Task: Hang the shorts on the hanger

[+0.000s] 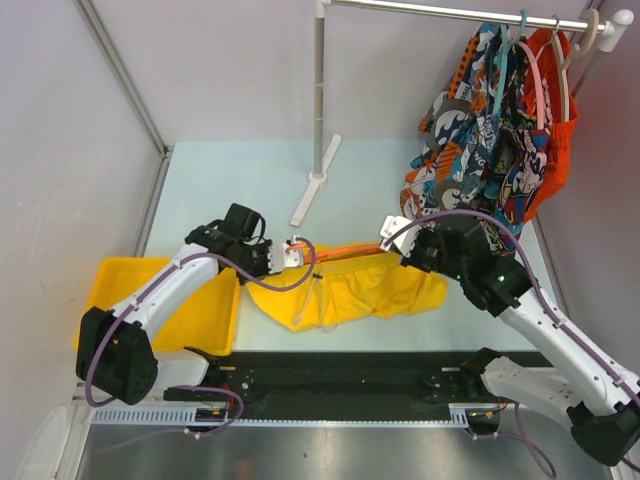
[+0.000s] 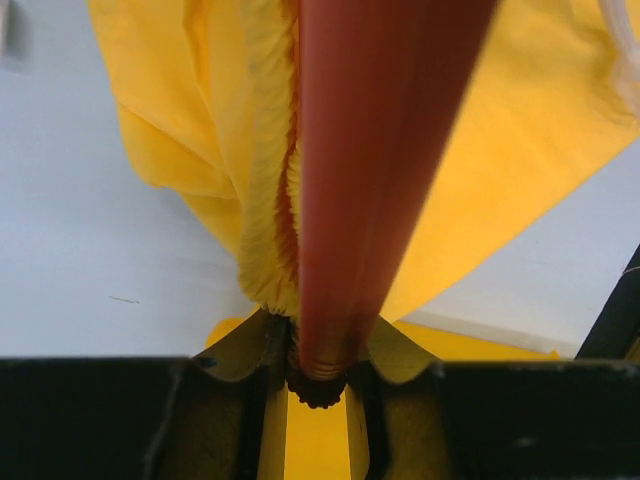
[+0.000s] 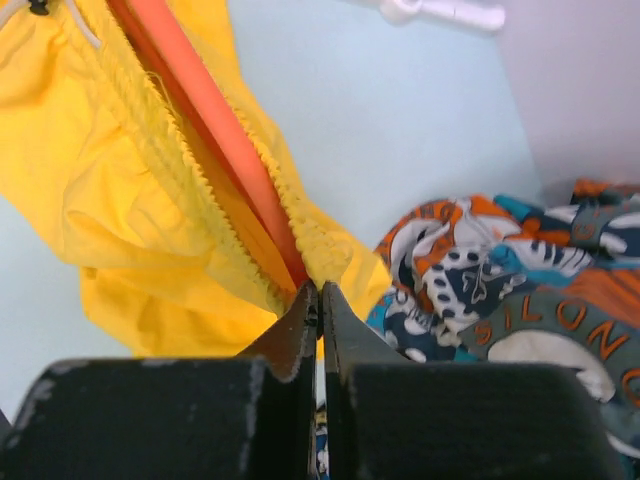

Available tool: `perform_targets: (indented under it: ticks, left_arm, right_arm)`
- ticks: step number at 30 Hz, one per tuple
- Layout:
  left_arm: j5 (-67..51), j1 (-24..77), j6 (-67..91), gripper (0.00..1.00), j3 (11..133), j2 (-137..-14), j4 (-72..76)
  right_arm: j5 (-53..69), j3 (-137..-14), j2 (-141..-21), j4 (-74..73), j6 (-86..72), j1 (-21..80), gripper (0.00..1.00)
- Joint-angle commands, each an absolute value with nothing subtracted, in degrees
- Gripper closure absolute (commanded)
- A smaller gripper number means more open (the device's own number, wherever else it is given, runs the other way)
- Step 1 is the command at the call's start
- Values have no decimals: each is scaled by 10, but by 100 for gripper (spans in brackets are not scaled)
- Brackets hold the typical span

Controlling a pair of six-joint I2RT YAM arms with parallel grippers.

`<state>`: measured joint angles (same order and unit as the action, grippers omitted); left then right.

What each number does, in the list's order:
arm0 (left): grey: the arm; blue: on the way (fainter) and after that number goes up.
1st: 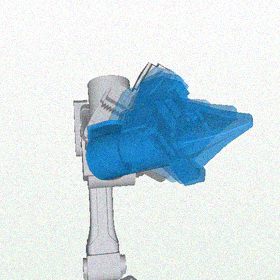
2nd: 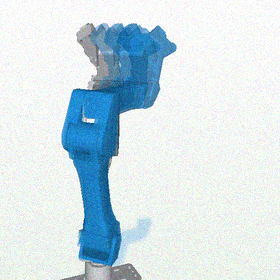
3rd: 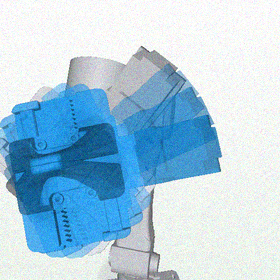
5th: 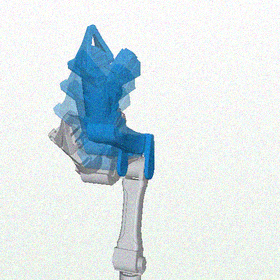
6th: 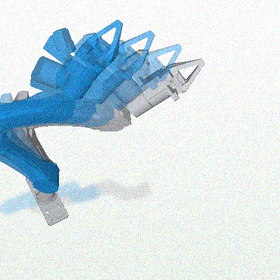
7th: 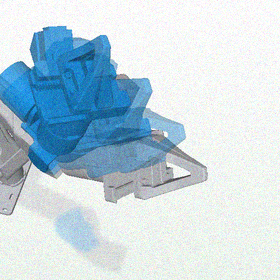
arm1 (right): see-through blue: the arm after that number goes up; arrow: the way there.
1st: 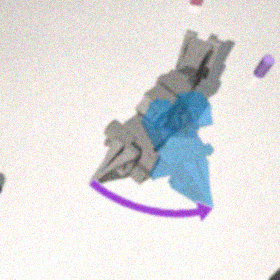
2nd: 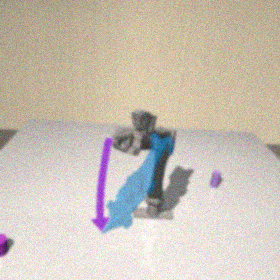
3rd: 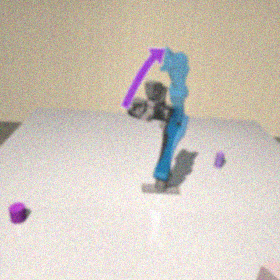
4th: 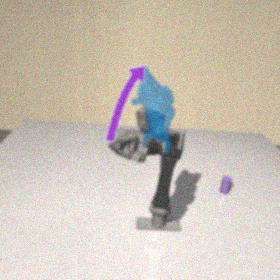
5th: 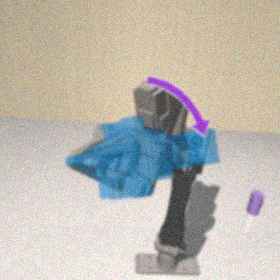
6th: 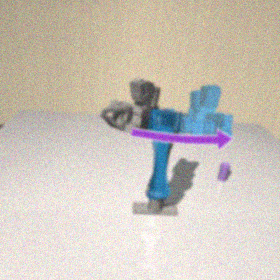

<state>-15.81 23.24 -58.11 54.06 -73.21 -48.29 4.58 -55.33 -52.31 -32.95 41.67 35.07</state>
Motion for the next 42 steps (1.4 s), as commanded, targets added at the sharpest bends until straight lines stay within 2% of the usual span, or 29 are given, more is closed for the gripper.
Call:
perform_targets:
  ticks: [1, 3, 7, 13, 15, 16, 17, 20, 23, 24, 30, 35, 42]
  left_arm:
    - [-46, 229, -562, 100, 545, -737, -531]
    - [-42, 222, -569, 100, 527, -725, -528]
    - [-45, 199, -574, 100, 524, -720, -531]
    - [-142, 208, -539, 100, 581, -708, -537]
    - [-166, 216, -540, 100, 592, -699, -538]
    - [-169, 223, -542, 100, 594, -696, -541]
    - [-176, 224, -546, 100, 597, -691, -544]
    - [-189, 223, -550, 100, 599, -683, -551]
    - [-202, 223, -551, 100, 597, -674, -550]
    - [-211, 223, -551, 100, 596, -671, -552]
    - [-228, 223, -553, 100, 594, -670, -551]
    - [-229, 221, -560, 100, 592, -676, -548]
    - [-240, 207, -575, 100, 587, -676, -555]
  right_arm:
    - [-84, -605, -519, -323, 404, 398, 100]
    - [-93, -605, -519, -328, 423, 376, 100]
    - [15, -605, -514, -334, 464, 213, 100]
    - [116, -614, -511, -359, 432, 224, 98]
    - [111, -614, -518, -356, 415, 260, 91]
    - [105, -614, -522, -354, 403, 268, 83]
    - [104, -616, -527, -352, 398, 274, 66]
    - [109, -624, -532, -343, 393, 281, 40]
    - [121, -639, -526, -338, 392, 276, 31]
    - [159, -643, -523, -340, 392, 266, 29]
    - [330, -649, -526, -356, 416, 274, 26]
    - [359, -649, -606, -323, 458, 337, 32]
    - [358, -649, -711, -309, 544, 379, 34]
